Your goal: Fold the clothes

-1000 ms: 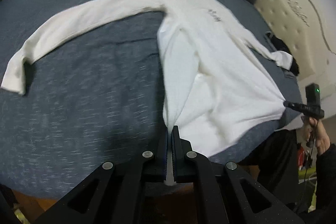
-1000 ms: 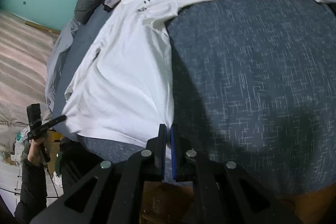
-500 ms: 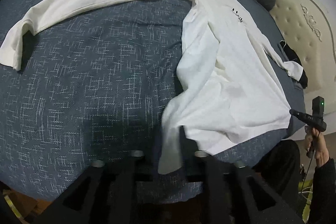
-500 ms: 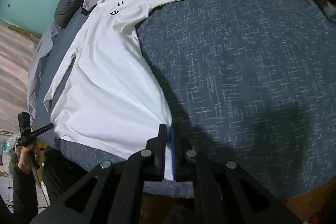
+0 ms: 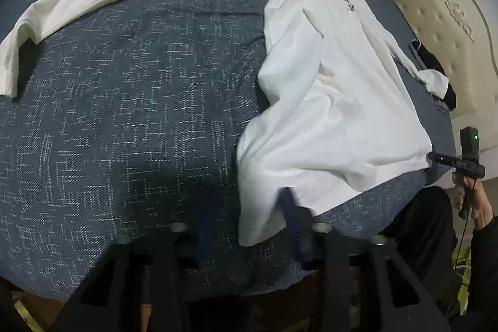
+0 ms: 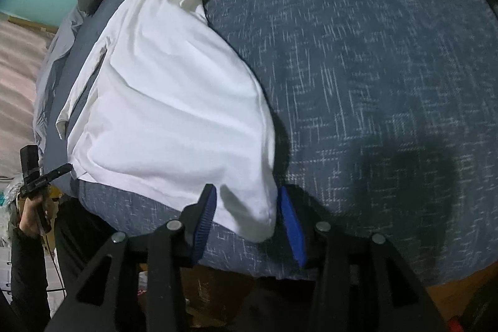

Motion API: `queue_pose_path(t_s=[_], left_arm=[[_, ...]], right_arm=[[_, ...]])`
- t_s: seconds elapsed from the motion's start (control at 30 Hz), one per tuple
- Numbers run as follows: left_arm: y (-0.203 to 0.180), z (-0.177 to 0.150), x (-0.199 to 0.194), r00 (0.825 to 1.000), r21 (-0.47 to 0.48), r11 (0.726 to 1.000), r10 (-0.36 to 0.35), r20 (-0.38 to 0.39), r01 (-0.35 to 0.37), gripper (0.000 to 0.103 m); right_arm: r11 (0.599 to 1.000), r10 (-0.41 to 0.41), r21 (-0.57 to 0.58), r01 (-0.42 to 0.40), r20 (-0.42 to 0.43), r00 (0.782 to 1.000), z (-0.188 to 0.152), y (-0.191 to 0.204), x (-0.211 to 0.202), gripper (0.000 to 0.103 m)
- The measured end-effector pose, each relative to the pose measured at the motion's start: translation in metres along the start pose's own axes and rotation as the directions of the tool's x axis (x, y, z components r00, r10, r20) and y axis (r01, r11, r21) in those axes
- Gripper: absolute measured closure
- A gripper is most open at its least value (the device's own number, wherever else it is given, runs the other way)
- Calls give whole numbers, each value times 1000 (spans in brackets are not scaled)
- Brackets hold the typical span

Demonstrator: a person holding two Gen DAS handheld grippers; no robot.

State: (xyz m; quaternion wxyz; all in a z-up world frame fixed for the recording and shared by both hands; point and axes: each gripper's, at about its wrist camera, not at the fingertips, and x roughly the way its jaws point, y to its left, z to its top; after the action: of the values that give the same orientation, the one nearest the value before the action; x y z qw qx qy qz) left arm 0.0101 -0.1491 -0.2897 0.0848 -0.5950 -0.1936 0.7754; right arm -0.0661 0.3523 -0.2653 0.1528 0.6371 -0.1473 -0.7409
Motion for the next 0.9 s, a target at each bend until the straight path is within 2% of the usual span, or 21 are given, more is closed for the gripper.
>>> queue_pose_path(t_s=[0.03, 0.07, 0.1, 0.17, 0.37, 0.47, 0.6, 0.73, 0.9], left_arm=[[-2, 0, 0, 1000, 11, 1000, 6, -1, -6, 93], [-4, 1, 0, 1000, 21, 1000, 10, -2, -10, 95], [-6, 1, -3, 1000, 27, 1000, 7, 1, -7, 99], [-10, 3, -10, 1000, 39, 999, 1, 8, -2, 100], [-18, 5, -43, 998, 82, 997, -14, 58, 9, 100], [-16, 4, -58, 997, 80, 996, -38, 72, 32, 100], [-9, -5, -45, 999, 67, 997, -27, 20, 26, 100], [0, -16, -15, 998, 22, 1000, -14, -61, 16, 100], [4, -19, -1, 996, 4, 1000, -8, -84, 8, 100]], right_arm=[[1000, 4, 1, -4, 5, 1000, 0, 0, 0, 85], [1000, 8, 2, -8, 10, 1000, 0, -1, -1, 90], [1000, 13, 2, -14, 14, 1000, -1, -2, -3, 93], [1000, 26, -4, -26, 26, 999, 0, -2, -8, 97], [999, 27, -30, -24, 98, 995, 6, -1, -46, 99], [999, 15, -30, -12, 102, 995, 6, -8, -59, 99], [1000, 2, -16, -1, 69, 998, -3, -21, -51, 99], [1000, -22, -1, 22, 28, 999, -12, -24, -26, 99], [999, -46, 3, 46, 10, 999, -17, -30, -17, 99]])
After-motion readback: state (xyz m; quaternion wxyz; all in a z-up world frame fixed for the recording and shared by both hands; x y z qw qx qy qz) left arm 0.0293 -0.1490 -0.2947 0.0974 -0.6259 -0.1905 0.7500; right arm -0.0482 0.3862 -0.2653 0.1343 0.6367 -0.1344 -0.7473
